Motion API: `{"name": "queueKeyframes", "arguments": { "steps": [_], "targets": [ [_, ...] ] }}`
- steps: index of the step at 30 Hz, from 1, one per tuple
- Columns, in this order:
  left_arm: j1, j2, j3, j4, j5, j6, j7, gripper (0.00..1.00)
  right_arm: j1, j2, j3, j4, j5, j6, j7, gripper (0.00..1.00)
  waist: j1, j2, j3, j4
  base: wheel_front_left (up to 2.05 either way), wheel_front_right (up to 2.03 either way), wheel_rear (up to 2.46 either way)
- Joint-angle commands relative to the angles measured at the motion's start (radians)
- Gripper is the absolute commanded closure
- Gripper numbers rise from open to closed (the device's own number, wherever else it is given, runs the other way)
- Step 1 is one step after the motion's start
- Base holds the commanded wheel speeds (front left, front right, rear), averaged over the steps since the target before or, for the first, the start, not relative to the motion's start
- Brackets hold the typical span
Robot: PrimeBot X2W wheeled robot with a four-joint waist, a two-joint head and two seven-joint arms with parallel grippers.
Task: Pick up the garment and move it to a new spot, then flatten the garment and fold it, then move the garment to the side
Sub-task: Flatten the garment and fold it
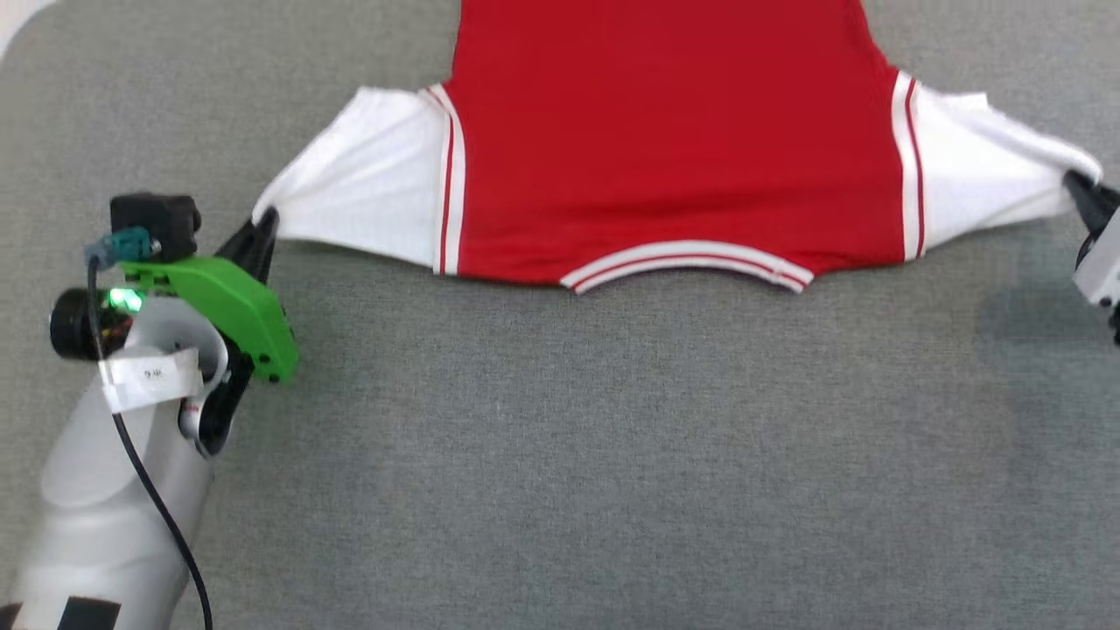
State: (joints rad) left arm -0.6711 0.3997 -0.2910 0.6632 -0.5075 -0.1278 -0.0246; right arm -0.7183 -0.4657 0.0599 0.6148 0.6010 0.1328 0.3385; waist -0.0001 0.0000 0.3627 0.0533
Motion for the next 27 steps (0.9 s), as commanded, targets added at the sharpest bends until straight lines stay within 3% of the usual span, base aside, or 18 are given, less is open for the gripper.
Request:
{"name": "queueKeyframes", "arguments": {
  "steps": [1,8,14,24,27],
  "targets": [
    [0.051,0.025,0.004,-0.001,-0.029,0.001,0.042,1.00,0.048,-0.010,-0.010,-0.005,0.013,-0.002,0.014,1.00,0.0001,0.0000,-0.098,-0.001,0.00,0.00,0.00],
    [0.242,0.066,0.002,-0.126,-0.101,0.005,0.177,1.00,0.229,-0.007,-0.054,-0.050,0.062,-0.002,0.091,1.00,0.0001,0.0000,-0.187,-0.006,0.00,0.00,0.00],
    [0.406,0.095,0.006,-0.290,-0.138,0.053,0.269,1.00,0.375,0.018,-0.150,-0.111,0.047,-0.002,0.182,1.00,0.0001,0.0000,-0.242,-0.011,0.00,0.00,0.00],
    [0.673,0.146,0.031,-0.551,-0.216,0.145,0.403,1.00,0.628,0.096,-0.308,-0.360,0.030,-0.002,0.420,1.00,0.0001,0.0000,-0.281,-0.013,0.00,0.00,0.00],
    [0.730,0.154,0.030,-0.611,-0.243,0.155,0.441,1.00,0.699,0.123,-0.345,-0.434,0.017,-0.002,0.497,1.00,0.0001,0.0000,-0.282,-0.010,0.00,0.00,0.00]
  ]
}}
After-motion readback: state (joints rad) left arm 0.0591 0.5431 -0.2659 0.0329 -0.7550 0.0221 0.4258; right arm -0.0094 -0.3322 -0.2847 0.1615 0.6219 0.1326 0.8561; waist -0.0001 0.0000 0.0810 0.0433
